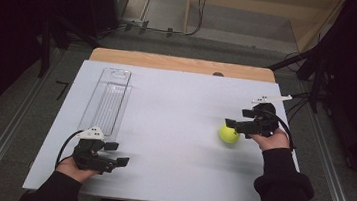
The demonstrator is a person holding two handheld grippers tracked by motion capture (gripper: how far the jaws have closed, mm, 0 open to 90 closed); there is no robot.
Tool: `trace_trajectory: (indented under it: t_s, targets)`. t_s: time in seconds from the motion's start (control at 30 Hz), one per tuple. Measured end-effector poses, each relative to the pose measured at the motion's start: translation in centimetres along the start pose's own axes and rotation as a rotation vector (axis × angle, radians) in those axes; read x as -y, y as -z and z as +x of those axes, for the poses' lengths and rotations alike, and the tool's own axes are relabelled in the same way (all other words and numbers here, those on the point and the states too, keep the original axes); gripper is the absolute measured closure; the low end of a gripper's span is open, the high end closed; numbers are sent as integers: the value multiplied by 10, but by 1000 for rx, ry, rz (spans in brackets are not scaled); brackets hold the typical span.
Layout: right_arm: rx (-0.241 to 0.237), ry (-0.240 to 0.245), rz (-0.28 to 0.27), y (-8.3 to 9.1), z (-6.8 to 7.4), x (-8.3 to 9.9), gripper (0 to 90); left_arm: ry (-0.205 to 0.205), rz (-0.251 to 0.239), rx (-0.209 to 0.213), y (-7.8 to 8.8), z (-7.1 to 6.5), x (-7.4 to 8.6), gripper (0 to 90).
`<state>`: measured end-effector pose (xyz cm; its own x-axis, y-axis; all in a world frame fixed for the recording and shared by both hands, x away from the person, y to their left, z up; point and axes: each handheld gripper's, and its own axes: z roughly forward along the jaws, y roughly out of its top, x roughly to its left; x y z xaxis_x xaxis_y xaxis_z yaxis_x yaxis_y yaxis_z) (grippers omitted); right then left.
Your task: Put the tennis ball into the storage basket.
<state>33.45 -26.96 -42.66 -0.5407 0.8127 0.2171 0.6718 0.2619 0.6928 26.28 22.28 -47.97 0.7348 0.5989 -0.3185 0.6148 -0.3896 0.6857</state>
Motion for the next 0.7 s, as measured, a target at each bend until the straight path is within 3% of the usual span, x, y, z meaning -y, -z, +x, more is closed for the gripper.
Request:
trace_trajectory:
  t_s: [0.53,0.63,0.7]
  targets:
    - [-10,-26,-24,-11,-11,-8,116,-2,2,2,0,0,0,225]
    - [3,-40,-53,-12,-12,-7,0,-3,3,3,0,0,0,225]
    - [19,-56,-45,-13,-14,-5,0,-3,3,3,0,0,0,225]
